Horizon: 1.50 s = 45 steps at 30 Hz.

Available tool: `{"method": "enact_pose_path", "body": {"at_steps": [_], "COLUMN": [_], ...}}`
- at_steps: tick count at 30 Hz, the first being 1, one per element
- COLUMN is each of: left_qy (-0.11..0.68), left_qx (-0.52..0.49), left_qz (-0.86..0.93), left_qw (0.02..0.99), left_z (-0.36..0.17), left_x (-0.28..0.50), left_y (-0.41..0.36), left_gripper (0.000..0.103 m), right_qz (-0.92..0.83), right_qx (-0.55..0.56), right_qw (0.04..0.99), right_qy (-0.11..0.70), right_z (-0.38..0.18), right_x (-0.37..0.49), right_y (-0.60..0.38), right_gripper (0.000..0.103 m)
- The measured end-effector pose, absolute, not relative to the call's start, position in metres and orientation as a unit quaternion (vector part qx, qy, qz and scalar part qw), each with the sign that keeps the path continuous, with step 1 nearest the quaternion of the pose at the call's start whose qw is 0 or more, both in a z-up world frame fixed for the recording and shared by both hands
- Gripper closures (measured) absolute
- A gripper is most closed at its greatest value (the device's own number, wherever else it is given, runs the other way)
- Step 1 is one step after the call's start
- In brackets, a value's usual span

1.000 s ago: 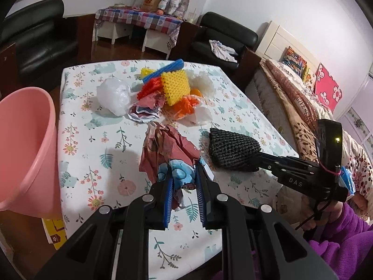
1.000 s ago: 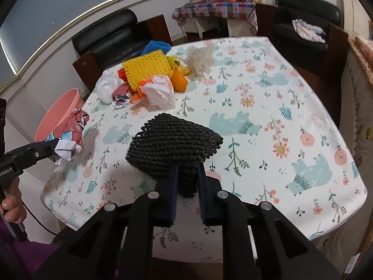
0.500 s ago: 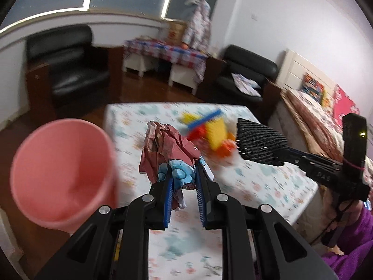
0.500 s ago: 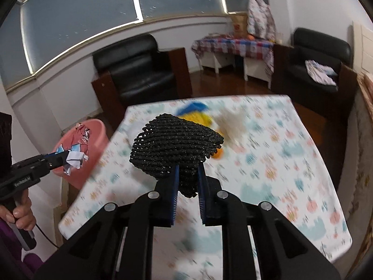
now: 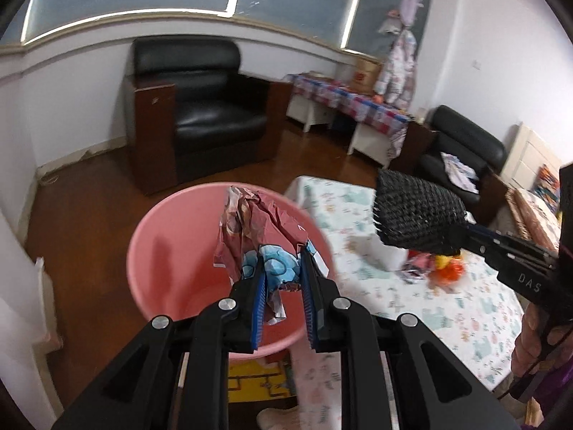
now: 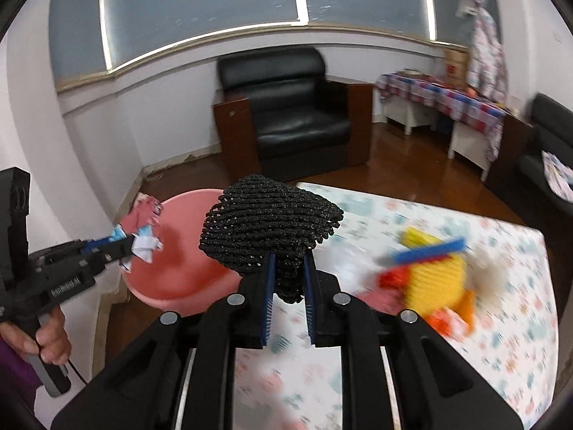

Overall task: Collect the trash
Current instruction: 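Carry both items over the pink bucket and open both tools to drop them, then move both open tools back toward the pile of trash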

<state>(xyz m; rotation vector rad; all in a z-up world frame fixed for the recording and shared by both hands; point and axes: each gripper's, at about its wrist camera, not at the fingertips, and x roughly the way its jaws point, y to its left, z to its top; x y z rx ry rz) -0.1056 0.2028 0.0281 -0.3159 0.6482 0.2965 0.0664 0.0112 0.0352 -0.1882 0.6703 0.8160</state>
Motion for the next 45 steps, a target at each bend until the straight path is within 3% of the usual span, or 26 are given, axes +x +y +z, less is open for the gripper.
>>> {"method": "enact_pose_path", "body": {"at_steps": [15,19,23,26,30,45], "left_qy": [0.367,0.373,0.364,0.360,0.356,0.337], "left_qx": [-0.167,-0.174,-0.173,-0.169,-0.169,-0.176], "left_qz": [0.177,0.182,0.187,0.185,0.183,0.172], "left_qw": [0.898,0.893,0.896,0.898,0.901,0.909], "left_z": [-0.014,-0.019,-0.018,-0.017,-0.013,0.000], "left_x": [-0.097,-0.092,-0.094,-0.098,-0.101,-0.105], "left_y": [0.231,0.233,0.233,0.229,0.225,0.201], "left_gripper": [0.084,0.074,0.064,0.062,0.062,0.062], "right_qz": [0.403,0.407,0.418,0.423,0.432,0.414], "right_qx": [-0.179,-0.167,-0.145,-0.136,-0.123,-0.083], "right_qw": [0.825,0.819,0.810,0.808,0.808,0.832], "right_qy": [0.354,0.369,0.384,0.386,0.382,0.360], "right_z": [0.002,-0.003,-0.006,-0.005,-0.001,0.014], "right_x": [0.058,0.057,0.064,0.065,0.063,0.058], "right_y": [0.116,0.123,0.121,0.120,0.116,0.059], "right_gripper": [0.087,0.086,0.078,0.068,0.061,0.060]}}
